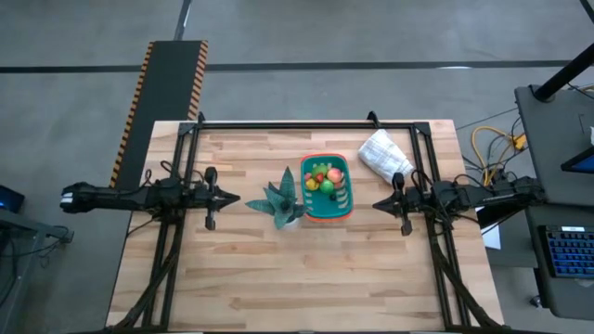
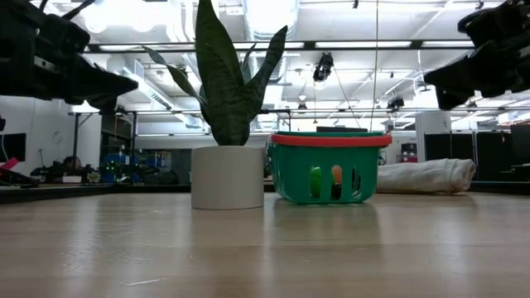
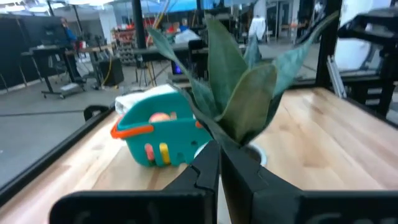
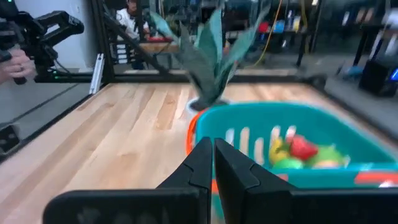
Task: Build produce basket
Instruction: Return to Home Position
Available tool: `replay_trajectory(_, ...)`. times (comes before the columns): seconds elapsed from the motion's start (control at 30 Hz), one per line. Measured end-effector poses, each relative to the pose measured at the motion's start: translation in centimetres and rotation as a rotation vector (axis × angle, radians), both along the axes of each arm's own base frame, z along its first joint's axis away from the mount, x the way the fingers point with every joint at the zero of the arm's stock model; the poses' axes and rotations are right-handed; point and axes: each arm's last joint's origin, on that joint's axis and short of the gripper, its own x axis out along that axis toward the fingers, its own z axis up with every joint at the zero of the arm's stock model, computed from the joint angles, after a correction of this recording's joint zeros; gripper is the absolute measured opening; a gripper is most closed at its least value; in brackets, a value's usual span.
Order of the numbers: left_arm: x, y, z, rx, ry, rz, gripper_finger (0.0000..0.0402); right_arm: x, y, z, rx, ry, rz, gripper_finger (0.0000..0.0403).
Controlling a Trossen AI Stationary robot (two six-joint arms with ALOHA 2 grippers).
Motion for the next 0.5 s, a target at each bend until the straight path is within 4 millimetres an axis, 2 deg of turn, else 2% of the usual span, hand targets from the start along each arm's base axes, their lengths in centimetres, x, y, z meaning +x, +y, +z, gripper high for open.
replay_trajectory(0.07, 0.0, 0.0, 0.2, 0.003, -0.016, 0.001, 0.0, 0.0, -0.1, 0.2, -0.024, -0.026, -0.02, 0.0009)
replay_trajectory(0.23, -0.2, 0.0, 0.3, 0.003, -0.04, 0.012, 0.0, 0.0, -0.6, 1.5, -0.033, -0.158, -0.193, 0.0009)
replay_trajectory(0.37, -0.3, 0.0, 0.4, 0.002, -0.051, 0.013, 0.0, 0.0, -0.2, 1.9, -0.103, -0.201, -0.071, 0.0009)
replay_trajectory(0.5, -0.3, 0.0, 0.4, 0.001, -0.051, 0.014, 0.0, 0.0, -0.1, 1.4, -0.061, -0.157, -0.034, 0.0009)
